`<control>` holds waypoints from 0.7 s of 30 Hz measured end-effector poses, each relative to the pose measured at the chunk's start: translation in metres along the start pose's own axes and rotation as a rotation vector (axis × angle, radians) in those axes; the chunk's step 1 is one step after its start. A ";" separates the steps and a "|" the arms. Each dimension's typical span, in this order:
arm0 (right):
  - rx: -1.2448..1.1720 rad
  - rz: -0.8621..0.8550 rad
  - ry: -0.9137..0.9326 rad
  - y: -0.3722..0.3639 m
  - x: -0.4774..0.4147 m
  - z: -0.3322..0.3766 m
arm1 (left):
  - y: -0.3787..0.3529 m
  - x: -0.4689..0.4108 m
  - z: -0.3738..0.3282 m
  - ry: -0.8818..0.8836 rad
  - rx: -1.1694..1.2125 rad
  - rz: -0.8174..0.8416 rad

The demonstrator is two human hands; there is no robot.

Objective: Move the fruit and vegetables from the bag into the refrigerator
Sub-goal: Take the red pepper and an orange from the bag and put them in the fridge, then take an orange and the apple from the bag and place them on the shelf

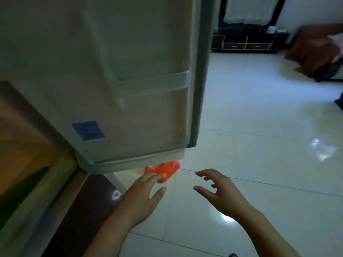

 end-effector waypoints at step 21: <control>-0.169 -0.263 -0.402 0.270 0.018 -0.305 | -0.213 -0.258 -0.262 -0.174 -0.050 0.320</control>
Point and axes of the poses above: each hand's wrist, its own x-axis away from the middle knuckle, its own y-axis out of the back of the hand, z = x × y, the point moved 5 cm from there along -x, towards the middle knuckle, and after that the axes turned 1 degree about x, right-handed, at the moved point
